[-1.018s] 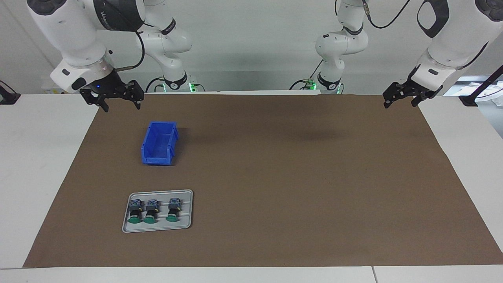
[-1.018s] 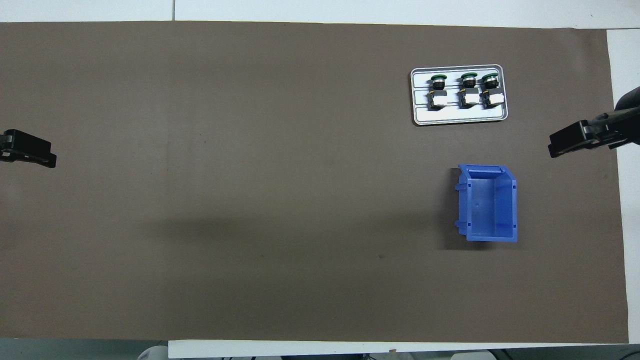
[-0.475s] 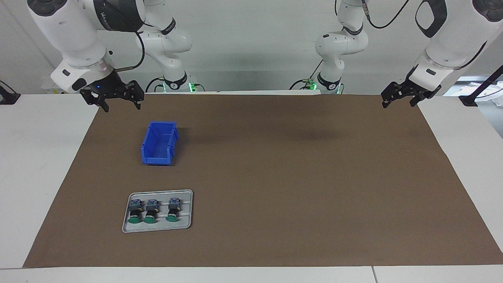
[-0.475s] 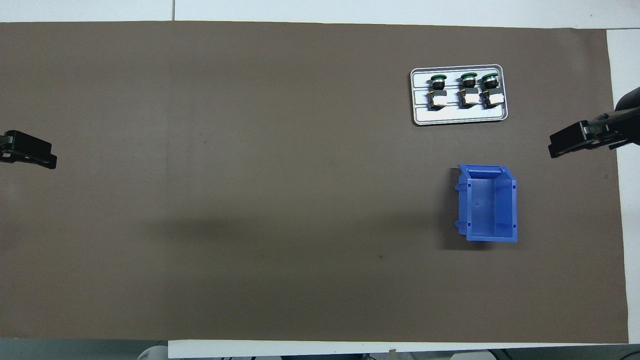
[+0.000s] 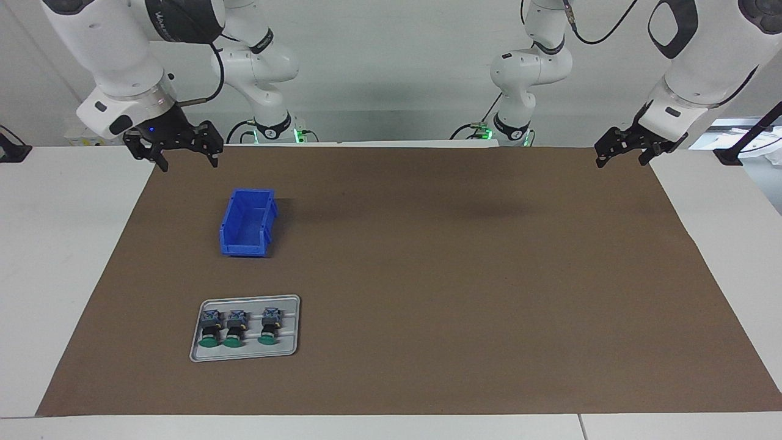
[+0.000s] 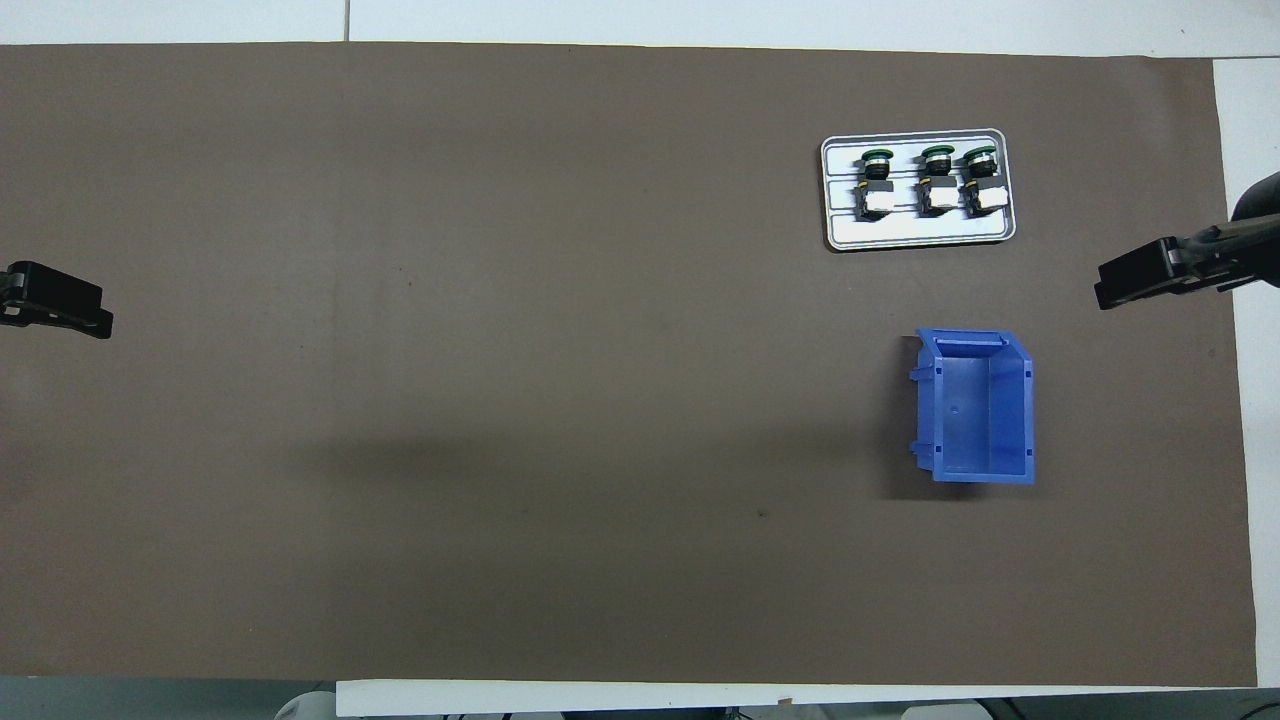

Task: Place and press button with both arms
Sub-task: 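Reach the right gripper to the metal tray and grasp a button part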

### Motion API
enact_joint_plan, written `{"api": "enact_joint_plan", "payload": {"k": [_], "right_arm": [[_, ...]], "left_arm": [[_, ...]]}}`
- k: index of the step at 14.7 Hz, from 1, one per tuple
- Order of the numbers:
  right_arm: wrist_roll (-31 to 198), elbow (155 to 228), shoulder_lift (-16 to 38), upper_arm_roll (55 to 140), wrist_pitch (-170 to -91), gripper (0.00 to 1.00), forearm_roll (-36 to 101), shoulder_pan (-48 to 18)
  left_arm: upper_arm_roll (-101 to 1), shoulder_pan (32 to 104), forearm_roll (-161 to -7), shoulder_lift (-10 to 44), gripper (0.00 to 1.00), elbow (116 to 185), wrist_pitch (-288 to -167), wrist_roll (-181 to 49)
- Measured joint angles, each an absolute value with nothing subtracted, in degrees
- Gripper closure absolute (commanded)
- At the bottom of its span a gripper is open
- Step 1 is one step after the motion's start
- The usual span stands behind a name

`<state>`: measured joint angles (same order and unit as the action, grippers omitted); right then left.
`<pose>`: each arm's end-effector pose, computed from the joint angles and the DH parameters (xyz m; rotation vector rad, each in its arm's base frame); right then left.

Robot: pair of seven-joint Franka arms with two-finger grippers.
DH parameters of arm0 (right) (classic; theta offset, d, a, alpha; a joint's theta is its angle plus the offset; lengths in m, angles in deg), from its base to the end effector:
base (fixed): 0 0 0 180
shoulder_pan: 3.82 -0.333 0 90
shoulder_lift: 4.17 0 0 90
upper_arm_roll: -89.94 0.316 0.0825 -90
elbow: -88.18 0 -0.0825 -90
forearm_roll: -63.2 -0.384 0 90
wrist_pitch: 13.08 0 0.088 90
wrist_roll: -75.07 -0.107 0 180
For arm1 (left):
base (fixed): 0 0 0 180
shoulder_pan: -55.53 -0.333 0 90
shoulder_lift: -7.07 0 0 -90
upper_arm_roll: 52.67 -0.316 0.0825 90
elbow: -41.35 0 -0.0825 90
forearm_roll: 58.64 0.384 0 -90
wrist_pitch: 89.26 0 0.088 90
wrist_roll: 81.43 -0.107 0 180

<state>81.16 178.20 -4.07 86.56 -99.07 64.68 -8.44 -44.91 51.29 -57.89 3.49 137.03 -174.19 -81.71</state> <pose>0.5472 0.0090 0.6175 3.1104 0.1979 -0.1140 0.5225 -0.0328 0.6045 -3.1088 0.1014 0.1948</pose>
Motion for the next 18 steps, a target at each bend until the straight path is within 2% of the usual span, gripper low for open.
{"api": "enact_joint_plan", "payload": {"k": [4, 8, 13, 18], "right_arm": [[77.6, 178.6, -0.1, 86.7, -107.5, 0.01, 63.1, -12.0], [75.1, 179.1, 9.2, 86.9, -122.2, 0.01, 62.5, -15.6], [74.6, 179.4, 21.5, 86.9, -139.1, 0.01, 62.5, -16.3], [74.6, 179.3, 26.4, 86.4, -144.6, 0.01, 62.5, -15.3]], "left_arm": [[-44.9, 51.3, -57.9, 3.5, 0.00, 137.0, -174.2, -81.7], [-45.0, 51.3, -57.9, 3.5, 0.00, 137.0, -174.2, -81.8], [-45.0, 51.3, -57.9, 3.5, 0.00, 137.0, -174.2, -81.9], [-45.0, 51.3, -57.9, 3.5, 0.00, 137.0, -174.2, -81.9]]}}
